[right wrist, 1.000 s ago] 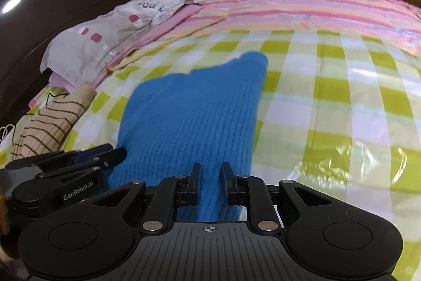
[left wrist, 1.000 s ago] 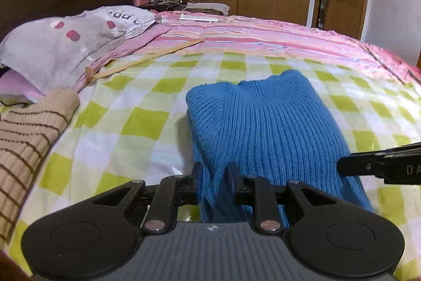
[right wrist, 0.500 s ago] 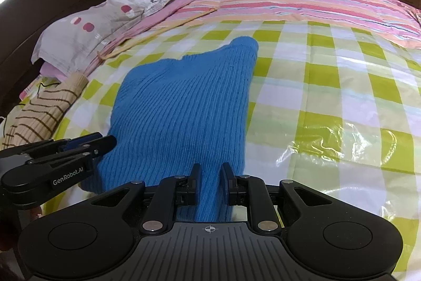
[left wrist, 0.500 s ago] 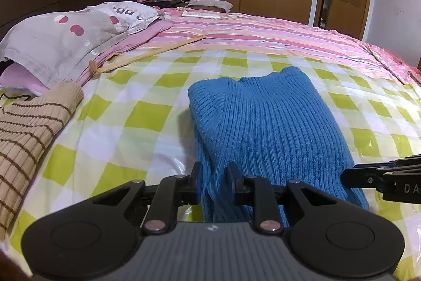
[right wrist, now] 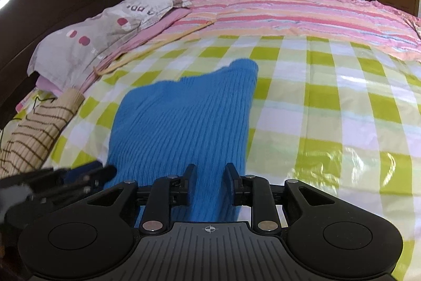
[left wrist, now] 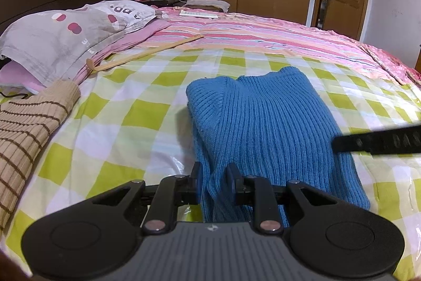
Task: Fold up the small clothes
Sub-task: 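Smooth the folded sweater with the left tool while the right tool withdraws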
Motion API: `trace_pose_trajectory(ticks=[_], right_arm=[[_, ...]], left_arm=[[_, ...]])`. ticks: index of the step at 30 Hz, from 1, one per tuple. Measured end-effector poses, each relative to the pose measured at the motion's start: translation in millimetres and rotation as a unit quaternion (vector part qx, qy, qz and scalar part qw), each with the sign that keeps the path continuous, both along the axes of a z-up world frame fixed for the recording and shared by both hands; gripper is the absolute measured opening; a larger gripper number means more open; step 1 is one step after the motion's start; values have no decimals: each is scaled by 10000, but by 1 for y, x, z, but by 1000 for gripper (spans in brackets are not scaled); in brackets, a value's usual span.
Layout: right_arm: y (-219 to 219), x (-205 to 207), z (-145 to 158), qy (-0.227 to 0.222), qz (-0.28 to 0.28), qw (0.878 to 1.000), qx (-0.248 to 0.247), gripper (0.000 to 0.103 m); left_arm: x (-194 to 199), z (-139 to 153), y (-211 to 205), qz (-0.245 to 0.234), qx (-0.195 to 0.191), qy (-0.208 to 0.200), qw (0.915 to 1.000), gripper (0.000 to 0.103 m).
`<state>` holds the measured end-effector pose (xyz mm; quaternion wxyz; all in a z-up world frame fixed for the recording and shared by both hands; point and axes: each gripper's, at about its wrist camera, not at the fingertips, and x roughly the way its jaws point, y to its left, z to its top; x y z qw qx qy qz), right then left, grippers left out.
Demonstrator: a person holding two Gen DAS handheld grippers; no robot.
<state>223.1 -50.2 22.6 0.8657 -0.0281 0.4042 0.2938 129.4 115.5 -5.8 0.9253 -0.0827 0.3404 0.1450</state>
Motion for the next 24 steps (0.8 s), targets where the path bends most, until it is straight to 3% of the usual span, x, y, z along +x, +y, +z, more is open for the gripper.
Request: trace_pose_trajectory(ticks=[9, 17, 24], right_arm=[[35, 35, 2, -274, -32, 9996, -38, 29], [63, 48, -6, -512, 103, 9979, -391, 30], [75, 63, -17, -425, 75, 9981, -448, 33]], left_arm=[[1, -2, 1, -52, -14, 8, 10000, 30], [3, -3, 6, -80, -134, 5, 9999, 32], [3, -5, 8, -94, -171, -2, 9998, 34]])
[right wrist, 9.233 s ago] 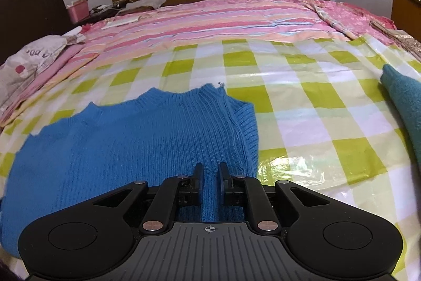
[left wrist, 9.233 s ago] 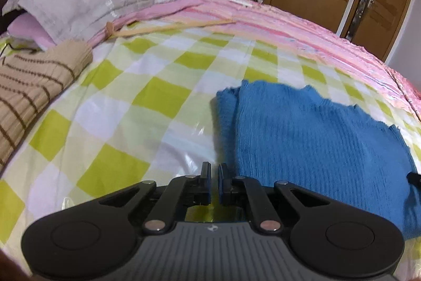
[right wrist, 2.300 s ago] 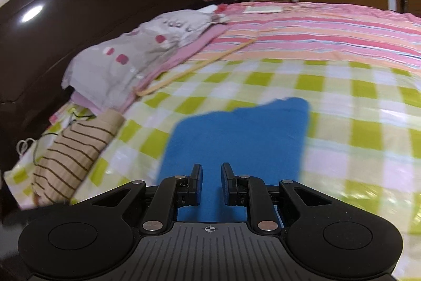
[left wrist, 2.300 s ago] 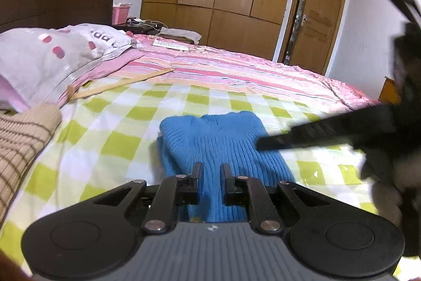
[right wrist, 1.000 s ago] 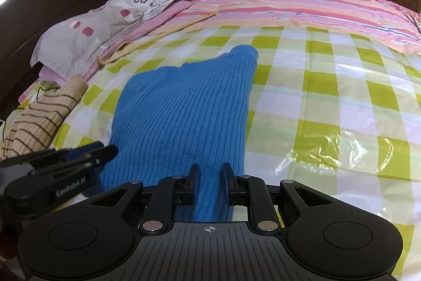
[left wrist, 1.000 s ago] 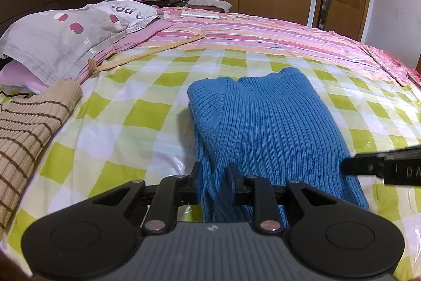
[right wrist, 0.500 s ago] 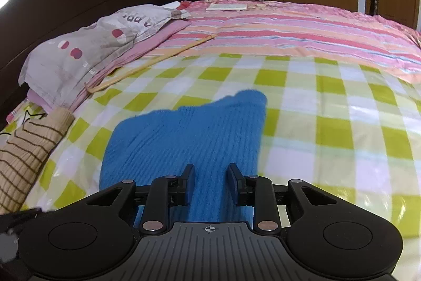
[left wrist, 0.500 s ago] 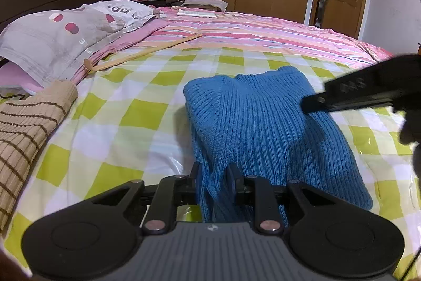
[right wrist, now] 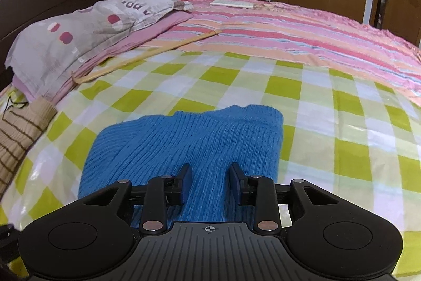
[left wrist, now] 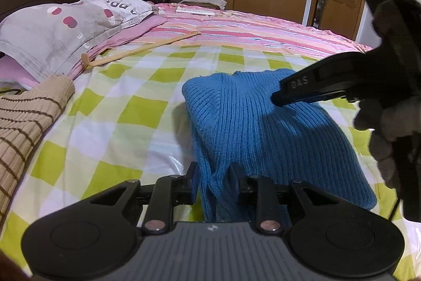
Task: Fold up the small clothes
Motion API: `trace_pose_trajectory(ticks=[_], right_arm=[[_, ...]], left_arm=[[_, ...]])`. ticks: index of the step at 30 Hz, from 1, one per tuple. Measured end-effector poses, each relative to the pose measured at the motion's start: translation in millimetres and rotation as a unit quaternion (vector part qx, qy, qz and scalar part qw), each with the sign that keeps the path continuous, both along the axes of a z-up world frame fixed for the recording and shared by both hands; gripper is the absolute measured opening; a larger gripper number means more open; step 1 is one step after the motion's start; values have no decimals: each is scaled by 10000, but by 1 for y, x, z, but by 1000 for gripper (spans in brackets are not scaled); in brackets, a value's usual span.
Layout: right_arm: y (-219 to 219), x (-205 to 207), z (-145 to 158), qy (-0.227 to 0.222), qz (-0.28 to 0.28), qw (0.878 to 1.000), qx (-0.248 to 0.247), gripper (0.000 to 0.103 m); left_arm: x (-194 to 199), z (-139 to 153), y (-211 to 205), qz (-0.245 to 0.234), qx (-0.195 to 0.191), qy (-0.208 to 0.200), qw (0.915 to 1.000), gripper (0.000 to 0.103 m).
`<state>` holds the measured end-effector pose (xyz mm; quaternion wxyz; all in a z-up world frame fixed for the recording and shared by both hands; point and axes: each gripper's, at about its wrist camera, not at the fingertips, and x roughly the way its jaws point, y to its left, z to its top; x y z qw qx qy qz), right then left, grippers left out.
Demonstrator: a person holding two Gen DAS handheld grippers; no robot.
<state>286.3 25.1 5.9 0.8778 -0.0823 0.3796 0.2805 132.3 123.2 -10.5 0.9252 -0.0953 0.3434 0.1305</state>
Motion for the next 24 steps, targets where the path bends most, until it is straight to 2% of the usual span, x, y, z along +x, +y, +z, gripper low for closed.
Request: trace_pose_trajectory(ticks=[4, 14, 19, 24], right_arm=[[6, 11, -9, 117, -87, 9999, 60, 34], [19, 20, -14, 27, -58, 9999, -82, 37], [10, 12, 1, -34, -50, 10000, -52, 35], [-23, -6, 18, 23, -208, 9996, 174, 38]], left_arm=[[0, -1, 1, -5, -24, -10, 10000, 36], [1, -3, -1, -21, 78, -31, 10000, 40], [-1, -3, 4, 29, -34, -44, 10000, 46], [-3, -3, 10, 66, -220, -59, 9997, 49]])
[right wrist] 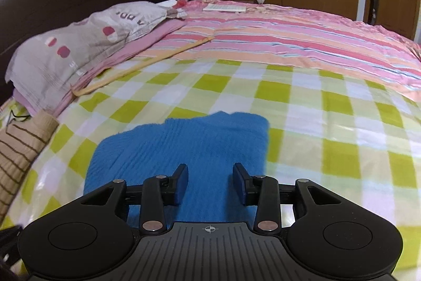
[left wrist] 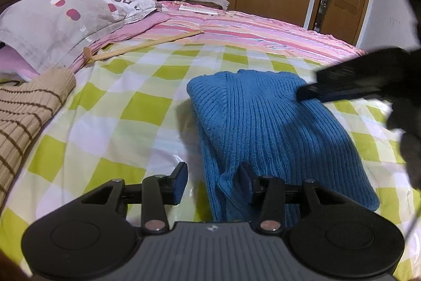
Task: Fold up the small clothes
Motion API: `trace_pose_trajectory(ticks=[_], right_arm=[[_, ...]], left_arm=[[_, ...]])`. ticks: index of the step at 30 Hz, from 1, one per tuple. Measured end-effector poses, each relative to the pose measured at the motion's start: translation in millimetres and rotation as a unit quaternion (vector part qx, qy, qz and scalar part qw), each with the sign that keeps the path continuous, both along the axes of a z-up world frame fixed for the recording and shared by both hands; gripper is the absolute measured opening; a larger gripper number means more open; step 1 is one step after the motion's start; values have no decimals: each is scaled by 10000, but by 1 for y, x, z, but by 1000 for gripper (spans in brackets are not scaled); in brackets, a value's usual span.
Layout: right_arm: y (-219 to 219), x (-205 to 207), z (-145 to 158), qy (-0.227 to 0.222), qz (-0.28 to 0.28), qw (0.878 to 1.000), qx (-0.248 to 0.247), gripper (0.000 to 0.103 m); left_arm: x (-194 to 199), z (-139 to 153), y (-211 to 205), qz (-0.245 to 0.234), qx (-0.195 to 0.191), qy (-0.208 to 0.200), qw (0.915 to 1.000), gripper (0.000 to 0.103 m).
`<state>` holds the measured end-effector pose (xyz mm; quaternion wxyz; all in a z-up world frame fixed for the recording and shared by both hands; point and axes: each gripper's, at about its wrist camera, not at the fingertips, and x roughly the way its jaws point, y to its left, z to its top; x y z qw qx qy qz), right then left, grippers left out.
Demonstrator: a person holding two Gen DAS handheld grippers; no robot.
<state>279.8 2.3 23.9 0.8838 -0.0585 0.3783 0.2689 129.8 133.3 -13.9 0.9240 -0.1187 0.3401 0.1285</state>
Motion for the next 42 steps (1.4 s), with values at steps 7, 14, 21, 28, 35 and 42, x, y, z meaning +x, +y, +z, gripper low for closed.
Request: trace_pose_trajectory(ticks=[7, 14, 21, 28, 35, 42], right_arm=[[-46, -30, -1, 394, -83, 9986, 349, 48], [-58, -27, -23, 959, -293, 9904, 949, 56], [-72, -26, -24, 1241, -390, 9817, 1393, 57], [-82, -38, -22, 1308, -293, 9788, 1547, 57], [-88, -45, -26, 1329, -216, 9793, 1511, 57], [-77, -48, -38, 1370, -94, 9829, 1226, 61]], left_arm=[[-1, -1, 2, -17, -45, -8, 10000, 51], [-1, -4, 5, 59, -14, 16, 10000, 61], [-2, -4, 8, 77, -166, 6, 9998, 61], [-7, 3, 10, 168, -272, -111, 9994, 60], [-11, 11, 11, 142, -472, -381, 9981, 60], [-8, 13, 7, 17, -582, -493, 9971, 59]])
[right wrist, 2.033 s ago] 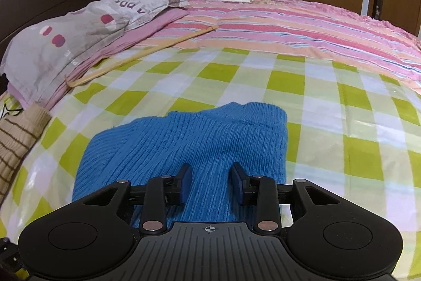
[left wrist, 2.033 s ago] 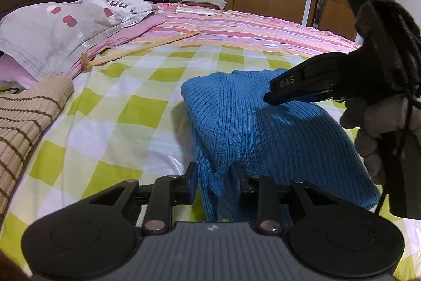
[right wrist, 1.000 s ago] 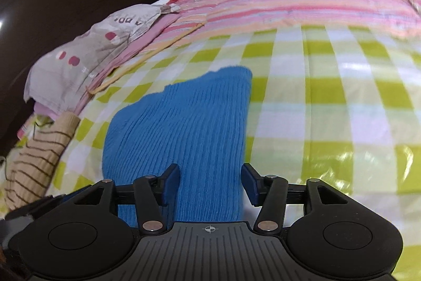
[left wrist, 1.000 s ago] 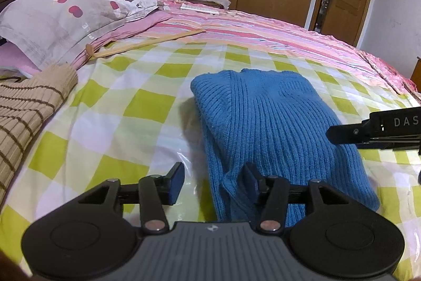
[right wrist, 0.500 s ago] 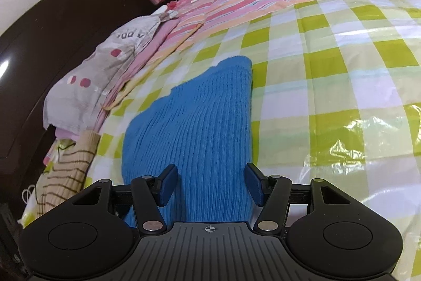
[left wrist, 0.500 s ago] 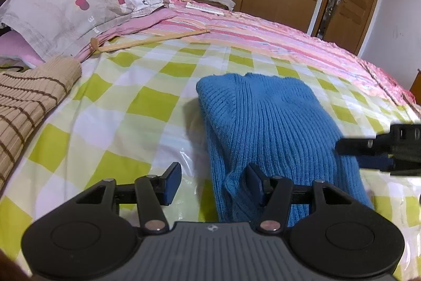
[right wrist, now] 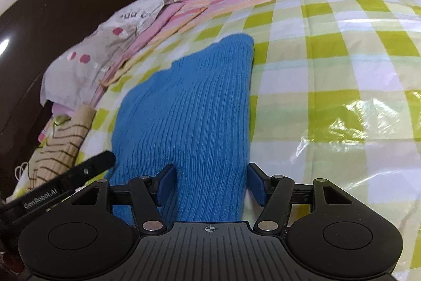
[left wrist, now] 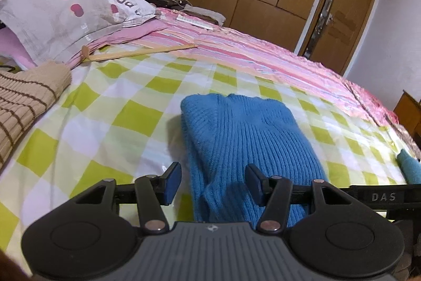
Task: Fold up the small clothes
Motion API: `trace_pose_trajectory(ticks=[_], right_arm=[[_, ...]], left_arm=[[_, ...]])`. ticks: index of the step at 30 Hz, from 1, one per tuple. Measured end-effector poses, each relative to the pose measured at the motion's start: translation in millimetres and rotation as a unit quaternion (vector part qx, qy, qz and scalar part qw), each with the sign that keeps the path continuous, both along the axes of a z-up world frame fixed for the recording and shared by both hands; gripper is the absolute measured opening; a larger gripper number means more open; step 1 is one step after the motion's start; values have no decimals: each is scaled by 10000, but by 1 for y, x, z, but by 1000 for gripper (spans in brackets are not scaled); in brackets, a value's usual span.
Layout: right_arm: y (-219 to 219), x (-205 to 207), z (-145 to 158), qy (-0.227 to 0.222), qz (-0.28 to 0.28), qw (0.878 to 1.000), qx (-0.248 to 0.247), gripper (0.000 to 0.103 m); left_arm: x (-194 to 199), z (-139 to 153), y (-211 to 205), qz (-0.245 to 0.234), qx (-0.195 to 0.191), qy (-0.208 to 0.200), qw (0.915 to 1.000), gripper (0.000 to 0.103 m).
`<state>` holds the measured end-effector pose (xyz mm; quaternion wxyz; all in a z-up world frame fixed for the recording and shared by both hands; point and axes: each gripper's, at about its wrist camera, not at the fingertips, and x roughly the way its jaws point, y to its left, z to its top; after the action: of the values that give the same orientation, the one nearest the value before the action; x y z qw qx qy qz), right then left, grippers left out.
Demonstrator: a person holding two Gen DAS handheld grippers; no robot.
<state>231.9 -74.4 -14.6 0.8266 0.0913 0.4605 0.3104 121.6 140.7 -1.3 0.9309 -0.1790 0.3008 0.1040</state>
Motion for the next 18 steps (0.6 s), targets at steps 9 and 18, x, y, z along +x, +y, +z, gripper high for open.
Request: trace_pose_trajectory(ticks=[9, 18], right_arm=[[1, -1, -4, -21, 11, 10000, 15, 62], [9, 1, -7, -76, 19, 10000, -49, 64]], left_arm=[[12, -17, -3, -118, 89, 453, 9989, 62], [13, -22, -2, -163, -23, 465, 9988, 64]])
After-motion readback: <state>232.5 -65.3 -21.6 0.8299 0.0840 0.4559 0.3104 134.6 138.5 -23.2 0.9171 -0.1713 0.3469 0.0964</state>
